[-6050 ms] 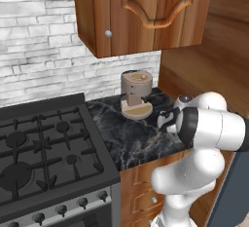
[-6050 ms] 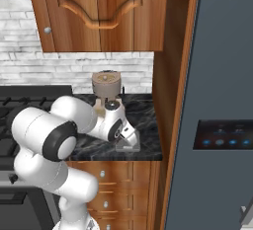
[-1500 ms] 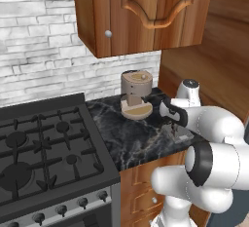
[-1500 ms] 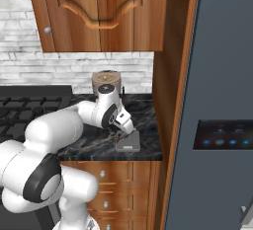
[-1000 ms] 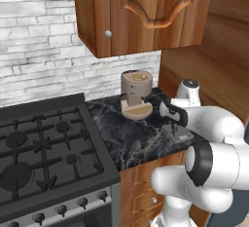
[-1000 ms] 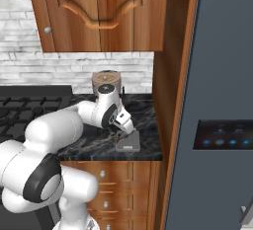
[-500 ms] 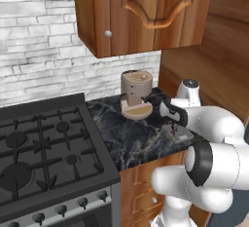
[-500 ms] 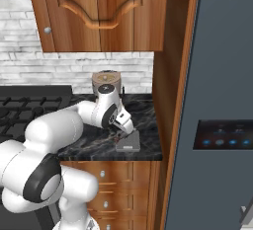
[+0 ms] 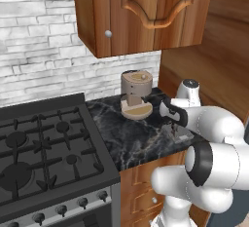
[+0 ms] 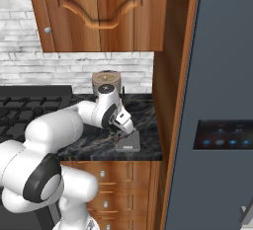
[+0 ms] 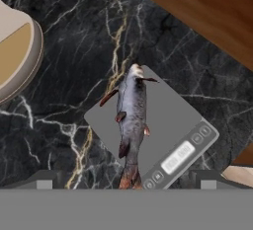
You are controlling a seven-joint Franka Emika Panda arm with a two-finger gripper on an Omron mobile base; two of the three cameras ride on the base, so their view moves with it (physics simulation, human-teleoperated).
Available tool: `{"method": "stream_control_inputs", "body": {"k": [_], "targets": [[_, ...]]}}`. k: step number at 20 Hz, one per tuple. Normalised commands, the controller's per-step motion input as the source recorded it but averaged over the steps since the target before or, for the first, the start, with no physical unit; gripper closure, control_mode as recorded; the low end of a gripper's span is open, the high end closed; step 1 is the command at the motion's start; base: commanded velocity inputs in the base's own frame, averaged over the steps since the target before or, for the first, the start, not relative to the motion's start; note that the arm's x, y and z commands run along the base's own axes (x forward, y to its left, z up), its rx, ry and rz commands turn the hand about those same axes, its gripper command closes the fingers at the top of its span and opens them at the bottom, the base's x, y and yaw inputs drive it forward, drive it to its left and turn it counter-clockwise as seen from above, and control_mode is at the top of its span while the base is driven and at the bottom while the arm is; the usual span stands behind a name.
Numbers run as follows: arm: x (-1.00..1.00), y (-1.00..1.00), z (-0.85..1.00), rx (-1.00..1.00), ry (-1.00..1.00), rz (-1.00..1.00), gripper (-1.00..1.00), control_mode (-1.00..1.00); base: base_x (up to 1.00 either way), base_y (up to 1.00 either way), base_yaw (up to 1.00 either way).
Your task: Take the fish from the fridge and place it on the digital scale on the counter by the fridge. Wait a few seconds for a reading, then move it to the plate on the dining counter.
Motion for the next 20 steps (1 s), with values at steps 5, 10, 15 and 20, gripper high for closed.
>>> {"method": "stream_control_inputs", "body": {"k": [5,10,15,20], "targets": [[0.00,0.00,0.00,0.00,0.00,0.00,-1.00,-1.00,0.00,0.00,0.00],[0.00,0.00,0.00,0.00,0.00,0.00,-1.00,-1.00,0.00,0.00,0.00],[0.00,0.00,0.00,0.00,0.00,0.00,-1.00,-1.00,0.00,0.00,0.00],[0.00,0.00,0.00,0.00,0.00,0.00,-1.00,-1.00,0.00,0.00,0.00]]}}
